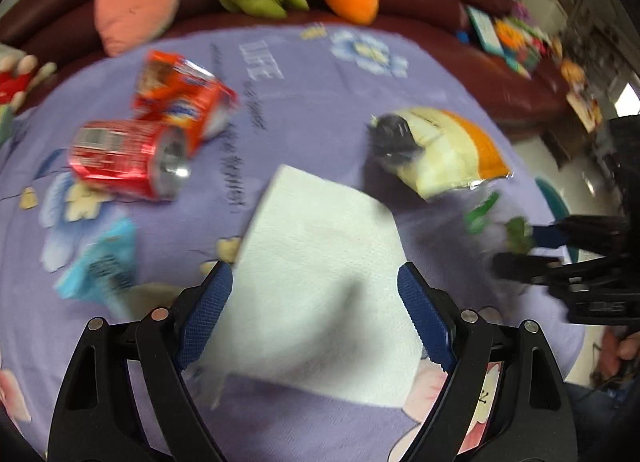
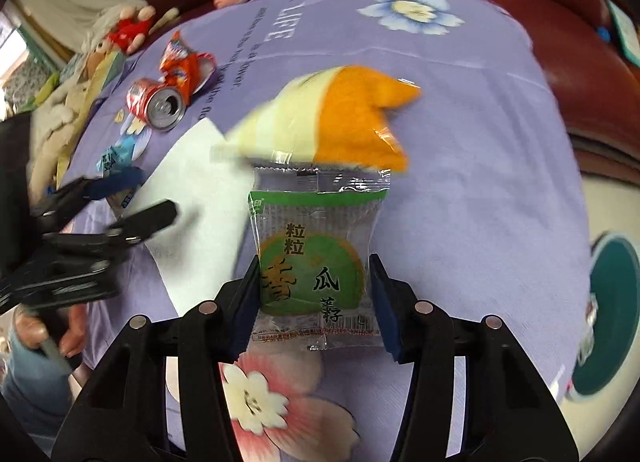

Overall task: Collect trash
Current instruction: 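Return to the table and grasp the green cookie packet with the right tool, then grasp the white tissue with the left tool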

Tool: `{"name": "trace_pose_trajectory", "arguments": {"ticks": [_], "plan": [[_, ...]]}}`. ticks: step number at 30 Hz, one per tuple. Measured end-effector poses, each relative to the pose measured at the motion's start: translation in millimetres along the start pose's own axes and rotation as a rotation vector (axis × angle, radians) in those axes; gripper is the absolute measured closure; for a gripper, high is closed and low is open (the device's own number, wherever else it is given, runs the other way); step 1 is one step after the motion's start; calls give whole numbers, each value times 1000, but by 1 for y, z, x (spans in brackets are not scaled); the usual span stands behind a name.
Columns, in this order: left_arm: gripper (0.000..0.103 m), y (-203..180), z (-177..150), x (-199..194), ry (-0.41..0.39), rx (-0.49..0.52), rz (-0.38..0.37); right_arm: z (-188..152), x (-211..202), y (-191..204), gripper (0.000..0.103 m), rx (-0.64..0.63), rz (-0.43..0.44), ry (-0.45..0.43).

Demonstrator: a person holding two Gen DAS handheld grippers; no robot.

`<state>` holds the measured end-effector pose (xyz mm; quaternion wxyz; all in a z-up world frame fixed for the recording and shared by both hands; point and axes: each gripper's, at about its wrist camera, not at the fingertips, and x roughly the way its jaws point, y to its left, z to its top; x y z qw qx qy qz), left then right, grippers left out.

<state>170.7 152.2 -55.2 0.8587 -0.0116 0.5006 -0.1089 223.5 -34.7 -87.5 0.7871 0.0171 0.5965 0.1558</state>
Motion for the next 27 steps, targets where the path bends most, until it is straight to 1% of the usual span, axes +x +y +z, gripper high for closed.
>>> {"name": "trace_pose_trajectory", "arguments": {"ticks": [4,5,7,8,9,12,13,14,15,16,17,18,19,20,22,27], "plan": [[18,-6,1,28,88,13,-44,-13,-11,-18,54,44,0,-9],[17,-9,0,29,92,22,-50,-15,-12,-21,54,52,2,-11],[10,-17,-4,30,98,46,-75,-20,-14,-26,54,69,7,-14],[8,-21,-8,31,99,51,-76,-23,-15,-30,54,81,12,-17],[8,-24,-10,31,97,61,-65,-25,-16,-33,54,90,15,-19],[8,-37,-18,35,70,105,10,-31,-18,-42,54,113,21,-24],[13,-39,-19,35,65,112,33,-34,-19,-44,54,120,23,-27],[22,-41,-18,36,61,118,69,-36,-21,-47,54,126,25,-30],[28,-42,-19,35,57,120,97,-38,-23,-48,54,130,27,-34],[40,-41,-20,32,53,106,104,-40,-25,-50,54,134,28,-40],[56,-39,-21,28,53,86,103,-42,-28,-53,54,139,31,-45],[64,-37,-22,24,54,63,106,-44,-30,-55,54,144,33,-51],[77,-33,-24,20,61,30,102,-46,-32,-57,54,150,36,-57],[85,-30,-26,17,63,1,93,-48,-34,-60,54,155,38,-61],[93,-25,-32,7,52,-51,90,-52,-37,-65,54,167,46,-70],[95,-18,-44,-29,-11,-159,62,-65,-48,-76,54,188,64,-95]]}}
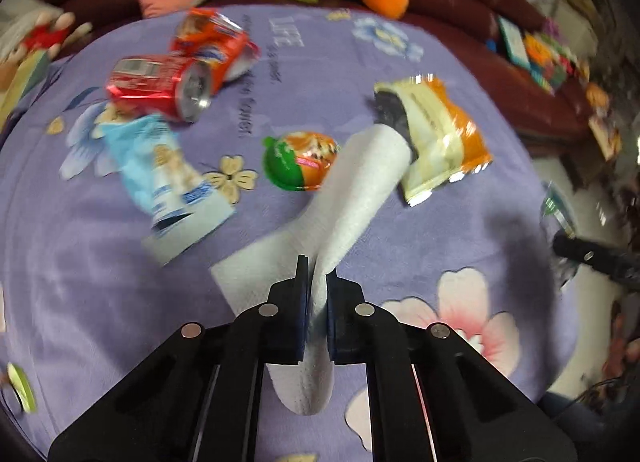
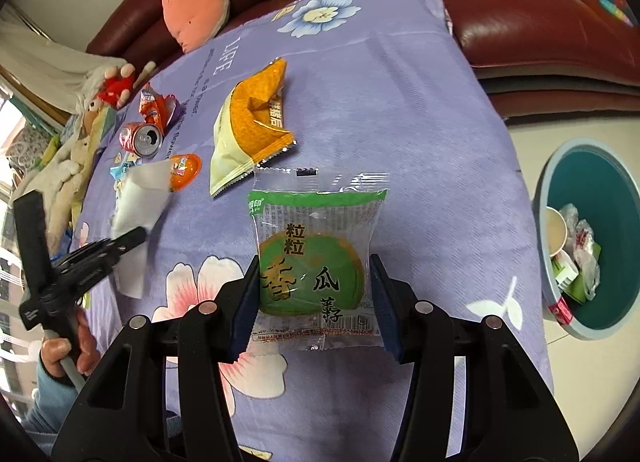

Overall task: Collect trash
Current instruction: 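Grasp the white tissue with the left tool, then drop the tissue into the bin with the left tool while the right tool drops the cookie packet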

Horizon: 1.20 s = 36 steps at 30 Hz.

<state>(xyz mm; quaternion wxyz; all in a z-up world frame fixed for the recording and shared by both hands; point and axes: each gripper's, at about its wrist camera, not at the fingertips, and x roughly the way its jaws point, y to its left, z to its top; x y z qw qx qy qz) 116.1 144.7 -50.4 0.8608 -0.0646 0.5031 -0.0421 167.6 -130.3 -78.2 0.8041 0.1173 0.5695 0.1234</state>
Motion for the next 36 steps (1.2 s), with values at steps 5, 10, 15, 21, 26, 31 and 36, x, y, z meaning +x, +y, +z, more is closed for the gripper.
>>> {"name": "trace_pose_trajectory", "arguments": {"ticks": [5,10,15,21,26,31,36], "plan": [[98,-5,1,-34,-66,-48,-11,-8,-16,-17,54,29,17,-42],[98,-63,14,-46,-90,75,-57,-11,-44,-43,54,87,32,-120],[98,-146,27,-41,-86,228,-159,-15,-85,-86,54,178,-4,-233],[98,-250,35,-19,-51,373,-304,-26,-137,-149,54,299,-86,-369],[98,-320,36,9,12,443,-368,-41,-166,-197,54,387,-147,-446],[98,-371,32,32,61,473,-410,-48,-176,-233,54,450,-158,-473],[98,-403,29,53,98,489,-430,-49,-175,-254,54,470,-165,-459]]}}
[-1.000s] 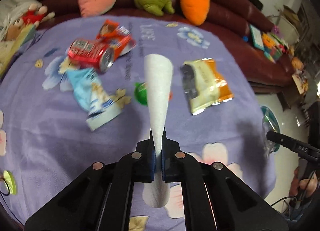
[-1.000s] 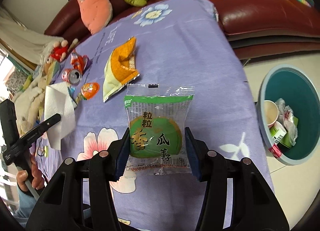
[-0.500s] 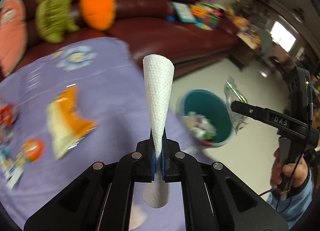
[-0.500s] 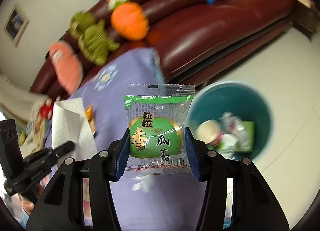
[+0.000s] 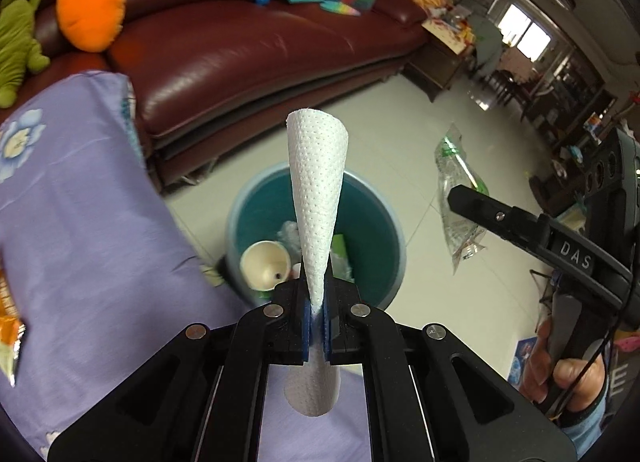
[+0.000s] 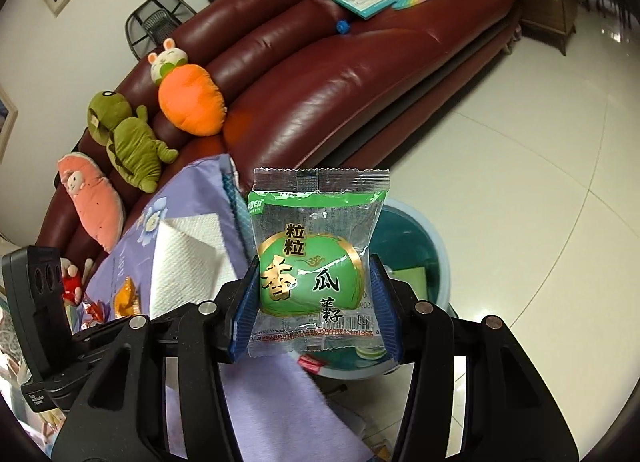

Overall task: Collect trash
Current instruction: 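Drop the tissue into the bin with the left tool while the right tool drops the cookie packet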

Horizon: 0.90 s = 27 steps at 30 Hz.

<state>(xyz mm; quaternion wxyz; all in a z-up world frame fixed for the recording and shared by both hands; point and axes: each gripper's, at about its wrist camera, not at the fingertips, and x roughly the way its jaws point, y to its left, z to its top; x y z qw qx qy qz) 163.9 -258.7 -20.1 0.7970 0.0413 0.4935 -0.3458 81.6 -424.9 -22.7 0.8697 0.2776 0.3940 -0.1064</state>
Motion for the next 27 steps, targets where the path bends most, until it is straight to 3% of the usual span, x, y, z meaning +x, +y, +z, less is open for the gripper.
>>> {"name": "trace_pose_trajectory", "arguments": {"ticks": [13,15,16,17,19,23,27], "plan": [[96,-21,5,61,80,51,0,7,18,-35,53,55,-48,37],[89,-23,6,69,88,56,20,8,19,-37,53,56,-57,39],[75,-22,7,72,88,58,32,8,20,-38,53,56,-61,41],[54,-22,7,73,83,60,51,8,22,-40,53,57,-67,44],[33,-19,6,73,54,62,97,7,24,-41,53,56,-73,51],[16,-13,6,68,34,64,137,6,30,-39,53,50,-79,65],[11,-5,4,58,15,61,166,8,35,-31,52,35,-82,74]]}}
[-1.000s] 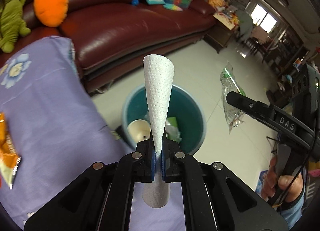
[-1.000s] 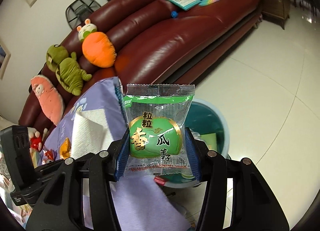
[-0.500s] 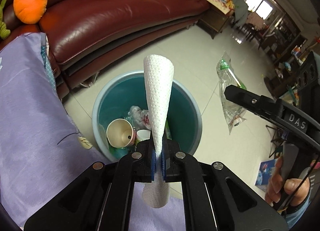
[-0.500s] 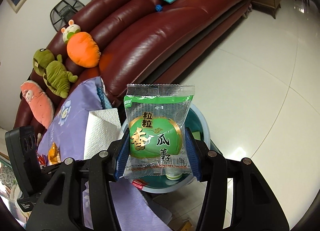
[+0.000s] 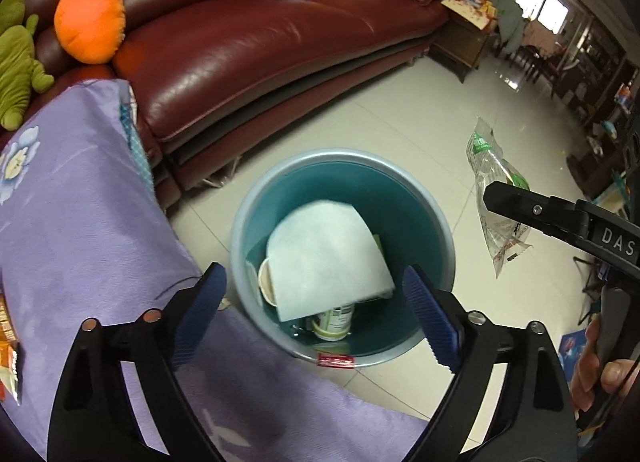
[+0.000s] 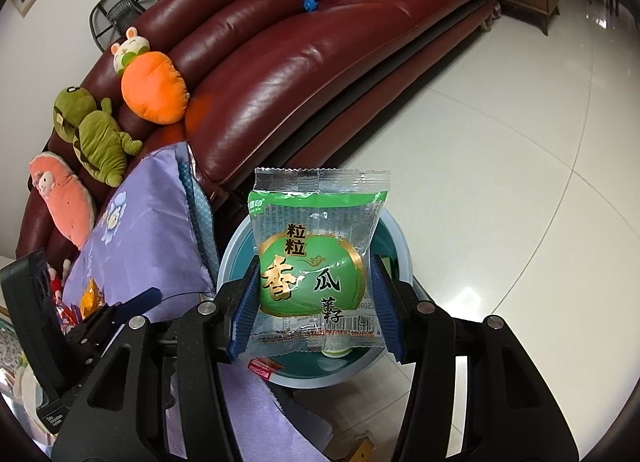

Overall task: Collect trash
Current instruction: 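Drop the tissue into the bin with the left tool while the right tool drops the cookie packet, then return to the table and grasp the orange snack bag with the right tool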

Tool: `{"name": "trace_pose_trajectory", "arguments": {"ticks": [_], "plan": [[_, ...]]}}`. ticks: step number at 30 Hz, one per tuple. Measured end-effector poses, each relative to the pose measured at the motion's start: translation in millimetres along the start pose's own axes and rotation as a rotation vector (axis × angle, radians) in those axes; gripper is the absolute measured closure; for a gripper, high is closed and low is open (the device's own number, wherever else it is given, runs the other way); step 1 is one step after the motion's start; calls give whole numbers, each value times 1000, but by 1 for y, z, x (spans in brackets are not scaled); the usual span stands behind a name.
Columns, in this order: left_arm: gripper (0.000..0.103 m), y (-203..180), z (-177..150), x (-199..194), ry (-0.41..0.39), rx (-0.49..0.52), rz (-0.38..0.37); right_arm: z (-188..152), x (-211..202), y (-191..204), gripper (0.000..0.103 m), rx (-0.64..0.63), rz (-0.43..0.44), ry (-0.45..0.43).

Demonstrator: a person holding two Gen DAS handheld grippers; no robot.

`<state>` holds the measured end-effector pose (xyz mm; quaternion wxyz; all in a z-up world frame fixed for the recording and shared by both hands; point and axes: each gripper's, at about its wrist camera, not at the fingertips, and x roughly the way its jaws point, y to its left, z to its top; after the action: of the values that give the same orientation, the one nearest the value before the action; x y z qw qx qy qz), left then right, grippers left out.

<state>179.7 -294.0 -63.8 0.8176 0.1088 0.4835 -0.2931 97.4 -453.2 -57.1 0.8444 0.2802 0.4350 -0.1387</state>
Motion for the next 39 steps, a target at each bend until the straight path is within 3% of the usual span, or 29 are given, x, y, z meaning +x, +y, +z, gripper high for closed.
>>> {"name": "trace_pose_trajectory", "arguments": {"ticks": [11,14,16,19,30,39], "plan": [[9,20,-10,-13,-8,-25,25,1,12,22,51,-54,-15,31],[9,29,-16,-16,-6,-50,25,2,18,29,44,-73,-17,42],[9,38,-21,-19,-5,-70,25,1,22,34,33,-82,-21,51],[8,52,-27,-23,-3,-103,23,1,26,41,30,-91,-27,59],[8,79,-47,-41,-10,-176,9,-4,21,62,27,-106,-59,84],[8,119,-77,-86,-61,-250,62,-21,15,116,27,-194,-34,102]]}}
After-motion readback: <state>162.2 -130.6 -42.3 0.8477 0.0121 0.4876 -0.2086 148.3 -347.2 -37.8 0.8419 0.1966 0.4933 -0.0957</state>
